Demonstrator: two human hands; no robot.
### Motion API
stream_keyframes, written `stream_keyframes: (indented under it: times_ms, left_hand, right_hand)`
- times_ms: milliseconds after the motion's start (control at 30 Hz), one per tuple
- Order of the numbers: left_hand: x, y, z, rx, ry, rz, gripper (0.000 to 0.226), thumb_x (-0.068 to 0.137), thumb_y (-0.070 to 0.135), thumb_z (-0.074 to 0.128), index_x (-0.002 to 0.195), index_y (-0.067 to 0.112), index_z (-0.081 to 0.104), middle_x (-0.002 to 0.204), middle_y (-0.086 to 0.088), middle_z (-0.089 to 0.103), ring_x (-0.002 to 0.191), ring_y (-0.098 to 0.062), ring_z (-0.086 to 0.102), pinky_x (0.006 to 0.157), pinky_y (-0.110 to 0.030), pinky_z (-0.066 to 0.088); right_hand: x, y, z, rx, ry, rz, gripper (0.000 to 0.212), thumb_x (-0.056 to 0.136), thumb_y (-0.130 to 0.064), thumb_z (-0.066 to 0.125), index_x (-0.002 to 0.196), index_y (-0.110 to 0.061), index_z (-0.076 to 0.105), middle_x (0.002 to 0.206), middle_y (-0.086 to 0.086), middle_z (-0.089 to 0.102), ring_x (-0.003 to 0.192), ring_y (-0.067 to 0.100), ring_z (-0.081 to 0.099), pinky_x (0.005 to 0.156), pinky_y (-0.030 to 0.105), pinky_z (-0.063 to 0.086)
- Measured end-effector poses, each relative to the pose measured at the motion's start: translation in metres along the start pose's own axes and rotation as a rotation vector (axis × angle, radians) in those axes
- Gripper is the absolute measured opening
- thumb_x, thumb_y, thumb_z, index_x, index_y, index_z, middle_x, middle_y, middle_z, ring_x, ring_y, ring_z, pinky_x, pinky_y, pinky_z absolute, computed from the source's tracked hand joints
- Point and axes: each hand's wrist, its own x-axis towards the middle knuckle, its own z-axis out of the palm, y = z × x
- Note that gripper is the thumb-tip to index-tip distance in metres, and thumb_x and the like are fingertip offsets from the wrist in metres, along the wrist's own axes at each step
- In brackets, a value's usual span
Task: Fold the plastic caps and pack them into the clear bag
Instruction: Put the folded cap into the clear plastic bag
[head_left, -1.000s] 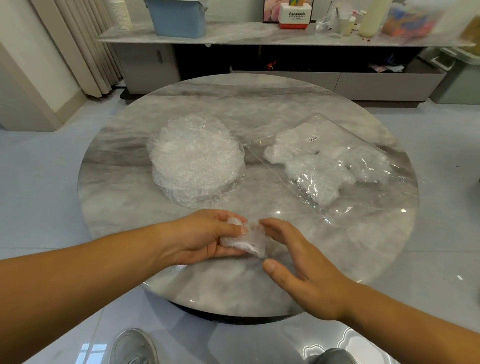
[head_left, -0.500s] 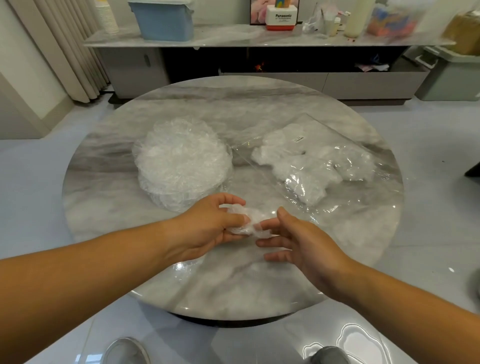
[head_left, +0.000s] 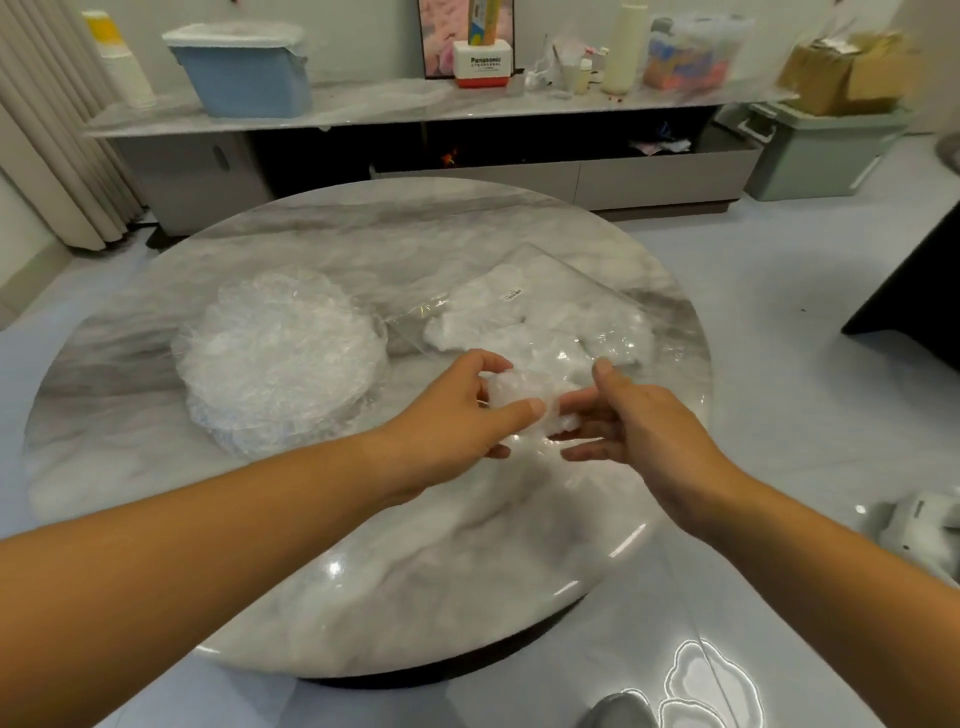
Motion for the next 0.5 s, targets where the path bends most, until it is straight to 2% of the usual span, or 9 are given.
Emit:
stream_keyframes:
  times_ms: [67, 167, 267, 367, 500]
  left_hand:
    - [0.009, 0.002, 0.005, 0.093, -0.001, 0.021, 0.041, 0.092, 0.052, 0.063, 0.126, 0.033, 0.050, 0.119, 0.005, 0.064, 0.111, -0.013, 0.064, 0.097, -0.035, 0.054]
    - [0.020, 0.005, 0.016, 0.296, -0.023, 0.124, 0.038, 0.100, 0.052, 0.047, 0.131, 0.032, 0.057, 0.135, 0.015, 0.053, 0.129, -0.006, 0.048, 0.112, -0.029, 0.037]
    - [0.028, 0.005, 0.034, 0.501, -0.161, 0.213, 0.038, 0.104, 0.052, 0.036, 0.130, 0.037, 0.059, 0.164, 0.011, 0.020, 0.152, -0.003, 0.007, 0.122, -0.027, 0.008]
    - [0.037, 0.001, 0.049, 0.659, -0.294, 0.237, 0.046, 0.104, 0.057, 0.026, 0.143, 0.045, 0.047, 0.167, 0.011, -0.011, 0.149, -0.003, -0.023, 0.118, -0.026, -0.011]
    - [0.053, -0.007, 0.064, 0.867, -0.323, 0.271, 0.065, 0.099, 0.067, 0.015, 0.155, 0.039, 0.026, 0.162, 0.007, -0.030, 0.142, -0.006, -0.040, 0.121, -0.037, -0.019]
  right_hand:
    - [0.010, -0.005, -0.021, 0.059, 0.123, -0.006, 0.057, 0.107, -0.046, 0.037, 0.093, -0.005, 0.074, 0.095, 0.018, 0.076, 0.087, 0.029, 0.076, 0.088, 0.046, 0.060]
    - [0.026, -0.006, -0.060, 0.105, 0.348, -0.009, 0.065, 0.107, -0.053, 0.034, 0.086, -0.004, 0.072, 0.094, 0.020, 0.074, 0.082, 0.031, 0.076, 0.087, 0.046, 0.059]
    - [0.038, 0.004, -0.094, 0.062, 0.513, 0.033, 0.070, 0.105, -0.056, 0.029, 0.084, -0.005, 0.072, 0.091, 0.018, 0.074, 0.082, 0.034, 0.076, 0.092, 0.051, 0.058]
    - [0.040, 0.016, -0.108, -0.108, 0.561, 0.090, 0.077, 0.100, -0.066, 0.023, 0.084, -0.011, 0.074, 0.086, 0.013, 0.075, 0.083, 0.031, 0.075, 0.096, 0.052, 0.056]
    - [0.032, 0.027, -0.107, -0.370, 0.522, 0.073, 0.078, 0.100, -0.069, 0.015, 0.088, -0.019, 0.074, 0.094, 0.011, 0.074, 0.090, 0.028, 0.070, 0.098, 0.050, 0.051]
